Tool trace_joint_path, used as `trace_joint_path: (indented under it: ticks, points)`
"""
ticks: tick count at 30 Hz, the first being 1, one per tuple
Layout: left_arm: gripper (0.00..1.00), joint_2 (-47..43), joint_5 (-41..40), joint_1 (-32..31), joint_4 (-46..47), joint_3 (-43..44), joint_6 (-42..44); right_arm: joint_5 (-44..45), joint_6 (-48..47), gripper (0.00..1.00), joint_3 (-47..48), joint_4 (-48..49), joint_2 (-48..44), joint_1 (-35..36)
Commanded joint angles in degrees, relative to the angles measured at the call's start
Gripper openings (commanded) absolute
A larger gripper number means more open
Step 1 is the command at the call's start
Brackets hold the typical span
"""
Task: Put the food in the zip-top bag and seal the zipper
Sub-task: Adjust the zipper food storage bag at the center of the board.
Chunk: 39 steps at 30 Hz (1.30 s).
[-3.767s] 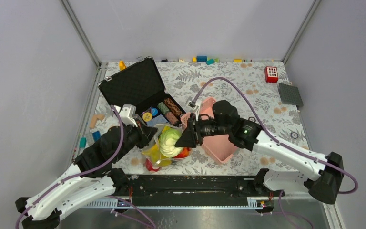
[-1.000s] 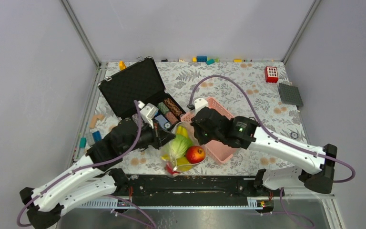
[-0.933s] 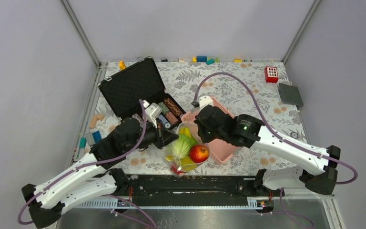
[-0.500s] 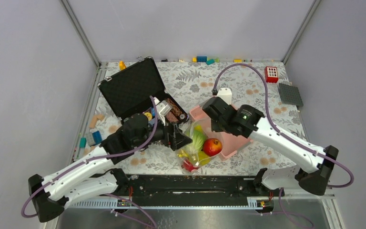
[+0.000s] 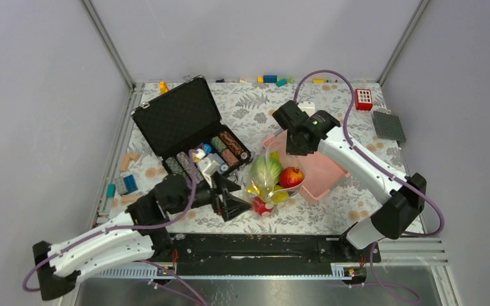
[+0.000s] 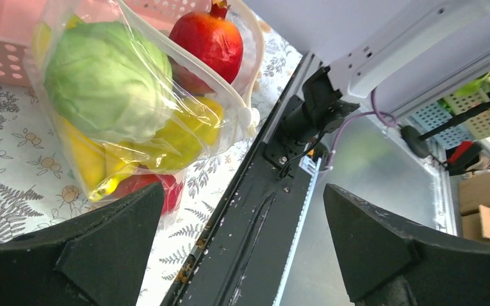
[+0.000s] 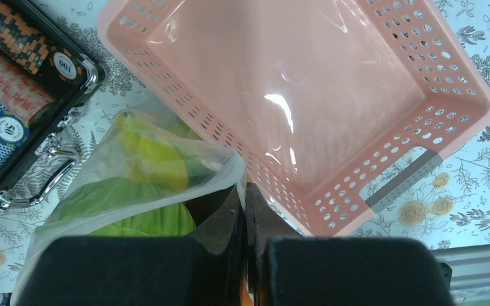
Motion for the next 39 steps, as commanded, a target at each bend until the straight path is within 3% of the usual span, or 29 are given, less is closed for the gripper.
trace_joint_path:
  ticks: [1, 7, 11, 17, 30, 39]
  points:
    - [0.98, 5.89, -14.19, -7.74, 6.96, 1.44, 5.99, -5.82, -1.08, 0.0, -0.23, -1.29, 0.1, -2.73]
    - [0.81, 16.45, -31.25, -20.53, 8.14, 6.35, 14.94, -13.51, -2.26, 0.0, -4.07, 1.79, -1.67, -6.36]
    - [0.72, 21.79, -40.75, -23.78, 9.7, 8.41, 18.25, -16.08, -2.81, 0.0, -5.85, 2.35, -2.68, -7.69]
    - [0.64, 25.73, -41.28, -23.88, 18.11, 6.83, 21.12, -19.98, -3.58, 0.0, -8.62, 4.72, -4.55, -8.44]
    - [0.49, 30.27, -39.31, -24.73, 26.31, 3.65, 19.4, -25.07, -3.75, 0.0, -12.75, 7.42, -5.26, -11.99]
    - [0.46, 35.21, -39.42, -26.11, 29.76, 3.7, 19.7, -29.25, -3.63, 0.0, -14.34, 7.97, -4.61, -13.44]
